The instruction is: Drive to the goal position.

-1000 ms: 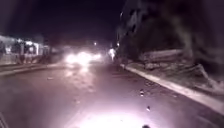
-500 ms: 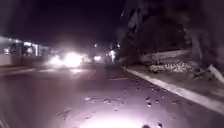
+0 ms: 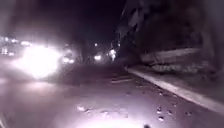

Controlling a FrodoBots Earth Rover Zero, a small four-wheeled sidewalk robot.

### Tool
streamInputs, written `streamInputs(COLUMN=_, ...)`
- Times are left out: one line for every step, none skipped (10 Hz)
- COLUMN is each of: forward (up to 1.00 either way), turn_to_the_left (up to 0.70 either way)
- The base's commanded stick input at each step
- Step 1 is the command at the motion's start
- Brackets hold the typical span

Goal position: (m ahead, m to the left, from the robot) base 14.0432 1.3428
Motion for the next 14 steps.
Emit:
streamInputs(forward=0.70, turn_to_the_left=0.00)
streamInputs(forward=0.70, turn_to_the_left=0.21)
streamInputs(forward=0.70, turn_to_the_left=0.32)
streamInputs(forward=0.70, turn_to_the_left=0.18)
streamInputs(forward=0.70, turn_to_the_left=0.00)
streamInputs(forward=0.70, turn_to_the_left=0.00)
streamInputs(forward=0.70, turn_to_the_left=0.00)
streamInputs(forward=0.70, turn_to_the_left=0.00)
streamInputs(forward=0.70, turn_to_the_left=0.04)
streamInputs(forward=0.70, turn_to_the_left=0.31)
streamInputs(forward=0.70, turn_to_the_left=0.17)
streamInputs(forward=0.70, turn_to_the_left=0.03)
streamInputs(forward=0.70, turn_to_the_left=0.00)
streamInputs(forward=0.70, turn_to_the_left=0.00)
